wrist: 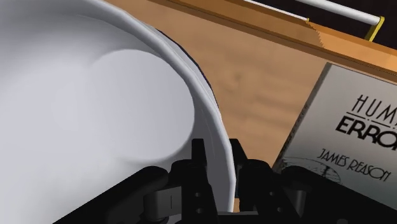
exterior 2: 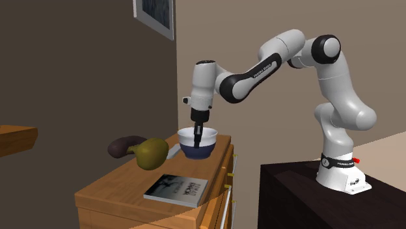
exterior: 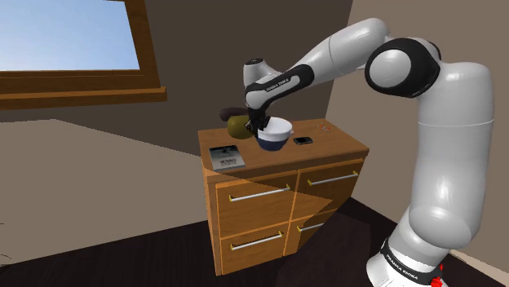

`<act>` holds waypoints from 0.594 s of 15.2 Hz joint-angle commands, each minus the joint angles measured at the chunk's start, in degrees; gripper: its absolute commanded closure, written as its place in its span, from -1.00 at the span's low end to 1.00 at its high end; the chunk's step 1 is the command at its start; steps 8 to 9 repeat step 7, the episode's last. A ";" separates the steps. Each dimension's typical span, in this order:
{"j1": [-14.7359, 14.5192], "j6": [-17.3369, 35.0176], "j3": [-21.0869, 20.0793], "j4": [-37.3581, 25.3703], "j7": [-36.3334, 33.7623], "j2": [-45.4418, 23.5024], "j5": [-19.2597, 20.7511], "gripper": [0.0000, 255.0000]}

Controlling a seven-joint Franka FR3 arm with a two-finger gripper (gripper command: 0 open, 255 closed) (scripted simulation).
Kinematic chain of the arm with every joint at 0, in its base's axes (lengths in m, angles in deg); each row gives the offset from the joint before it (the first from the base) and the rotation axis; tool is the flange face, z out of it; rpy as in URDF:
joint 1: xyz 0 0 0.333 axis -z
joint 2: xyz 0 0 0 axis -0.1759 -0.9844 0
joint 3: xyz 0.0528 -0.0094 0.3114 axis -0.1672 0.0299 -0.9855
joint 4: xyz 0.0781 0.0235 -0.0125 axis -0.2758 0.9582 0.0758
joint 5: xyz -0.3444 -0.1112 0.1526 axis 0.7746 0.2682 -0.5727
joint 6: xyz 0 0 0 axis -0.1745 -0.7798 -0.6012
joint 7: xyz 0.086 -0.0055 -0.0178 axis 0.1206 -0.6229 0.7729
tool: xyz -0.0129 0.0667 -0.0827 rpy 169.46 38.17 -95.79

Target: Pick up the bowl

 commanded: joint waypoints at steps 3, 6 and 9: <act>-0.01 -2.74 -0.14 -1.60 0.70 1.24 -0.43 1.00; -0.01 -4.14 -0.20 -2.47 1.06 1.80 -0.64 1.00; -0.01 -4.14 -0.20 -2.48 1.06 1.79 -0.64 1.00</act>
